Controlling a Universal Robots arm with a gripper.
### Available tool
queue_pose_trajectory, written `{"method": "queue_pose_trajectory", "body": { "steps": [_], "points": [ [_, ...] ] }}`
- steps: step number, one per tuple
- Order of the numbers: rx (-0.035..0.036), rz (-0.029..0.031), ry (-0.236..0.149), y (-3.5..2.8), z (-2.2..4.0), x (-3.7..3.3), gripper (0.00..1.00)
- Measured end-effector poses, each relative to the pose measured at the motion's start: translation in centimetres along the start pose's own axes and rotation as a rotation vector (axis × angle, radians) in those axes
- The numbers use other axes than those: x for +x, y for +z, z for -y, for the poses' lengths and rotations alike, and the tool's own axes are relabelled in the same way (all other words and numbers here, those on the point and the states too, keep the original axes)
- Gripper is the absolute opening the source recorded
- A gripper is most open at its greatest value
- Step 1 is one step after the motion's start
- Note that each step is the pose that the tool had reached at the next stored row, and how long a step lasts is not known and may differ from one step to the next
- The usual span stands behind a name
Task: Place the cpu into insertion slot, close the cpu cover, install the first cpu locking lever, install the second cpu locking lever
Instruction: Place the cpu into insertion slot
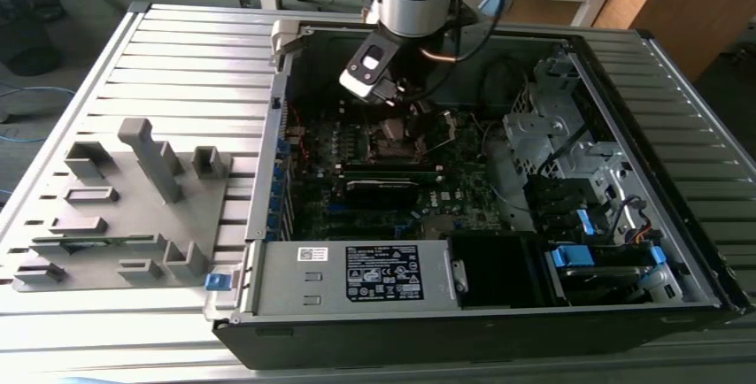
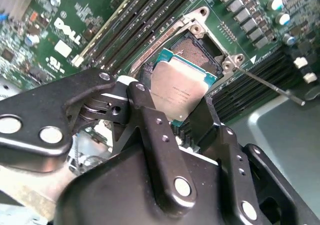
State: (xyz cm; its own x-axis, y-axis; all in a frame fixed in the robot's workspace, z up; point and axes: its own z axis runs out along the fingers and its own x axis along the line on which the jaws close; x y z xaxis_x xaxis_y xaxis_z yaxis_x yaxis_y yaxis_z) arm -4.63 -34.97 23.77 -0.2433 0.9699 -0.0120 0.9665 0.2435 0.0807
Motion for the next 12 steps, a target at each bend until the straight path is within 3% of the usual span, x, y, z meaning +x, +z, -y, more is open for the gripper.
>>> {"method": "queue_pose_trajectory", "body": {
  "steps": [9, 12],
  "points": [
    [0.0019, 0.0131, 0.162, 0.15, 0.01, 0.00, 0.54],
    [0.0023, 0.0150, 0.185, 0.16, 0.02, 0.00, 0.54]
  ]
}}
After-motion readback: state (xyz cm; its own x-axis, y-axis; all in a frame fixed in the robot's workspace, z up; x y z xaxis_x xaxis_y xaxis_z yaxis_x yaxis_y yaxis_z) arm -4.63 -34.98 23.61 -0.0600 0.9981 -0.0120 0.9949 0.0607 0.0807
